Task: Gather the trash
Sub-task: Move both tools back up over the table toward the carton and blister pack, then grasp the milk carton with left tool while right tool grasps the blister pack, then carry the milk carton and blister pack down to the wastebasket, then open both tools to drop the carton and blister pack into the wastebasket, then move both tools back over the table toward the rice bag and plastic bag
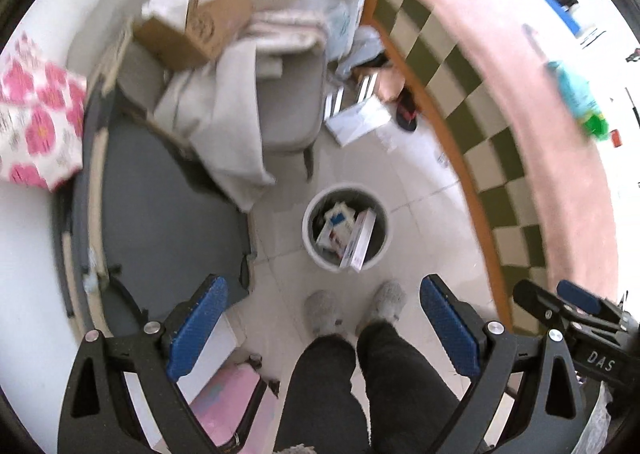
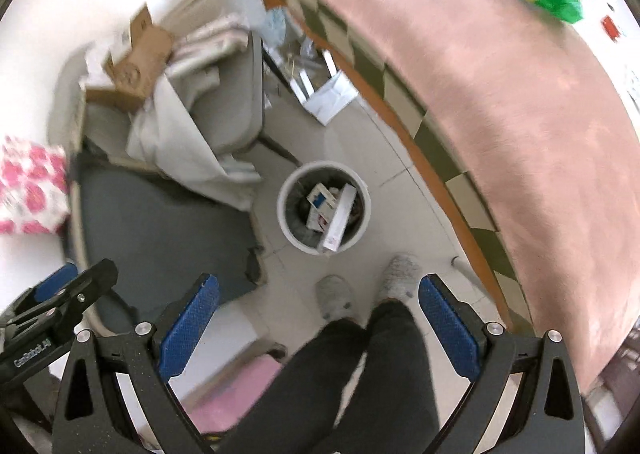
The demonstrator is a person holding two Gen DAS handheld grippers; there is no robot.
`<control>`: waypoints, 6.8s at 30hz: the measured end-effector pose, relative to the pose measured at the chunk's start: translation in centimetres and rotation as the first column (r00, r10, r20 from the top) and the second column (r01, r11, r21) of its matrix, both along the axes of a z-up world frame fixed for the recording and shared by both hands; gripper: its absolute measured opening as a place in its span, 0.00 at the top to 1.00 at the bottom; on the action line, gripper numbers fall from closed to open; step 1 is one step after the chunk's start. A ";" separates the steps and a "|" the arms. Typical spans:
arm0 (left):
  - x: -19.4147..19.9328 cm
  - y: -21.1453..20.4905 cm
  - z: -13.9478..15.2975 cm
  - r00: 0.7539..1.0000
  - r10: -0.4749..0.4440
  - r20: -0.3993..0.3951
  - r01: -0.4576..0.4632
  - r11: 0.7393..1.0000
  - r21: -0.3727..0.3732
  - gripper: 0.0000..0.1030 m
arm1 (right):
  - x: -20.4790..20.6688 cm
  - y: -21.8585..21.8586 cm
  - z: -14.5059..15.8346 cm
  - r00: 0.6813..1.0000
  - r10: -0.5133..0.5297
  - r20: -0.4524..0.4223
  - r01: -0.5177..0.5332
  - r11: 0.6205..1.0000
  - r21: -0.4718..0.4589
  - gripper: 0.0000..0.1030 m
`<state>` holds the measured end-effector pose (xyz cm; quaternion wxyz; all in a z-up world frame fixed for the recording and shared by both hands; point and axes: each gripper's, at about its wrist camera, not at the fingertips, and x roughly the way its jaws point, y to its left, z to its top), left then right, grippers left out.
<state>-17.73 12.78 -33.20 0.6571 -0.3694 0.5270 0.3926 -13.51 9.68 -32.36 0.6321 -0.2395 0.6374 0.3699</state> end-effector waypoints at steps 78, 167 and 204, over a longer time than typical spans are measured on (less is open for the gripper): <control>75.1 -13.6 0.2 0.330 -0.932 -0.151 0.944 0.320 0.087 0.49 | 61.2 -29.6 0.7 0.566 -0.815 0.129 0.820 0.572 0.020 0.34; -1.5 2.6 -16.9 0.985 0.124 -0.117 -0.139 0.983 -0.123 0.05 | -0.1 5.1 -18.9 0.973 0.216 0.081 -0.201 0.967 -0.158 0.03; 22.0 6.0 8.8 0.991 -0.135 -0.005 0.134 0.976 0.171 0.00 | 26.2 -2.4 11.9 0.942 -0.311 0.128 0.293 0.946 0.142 0.03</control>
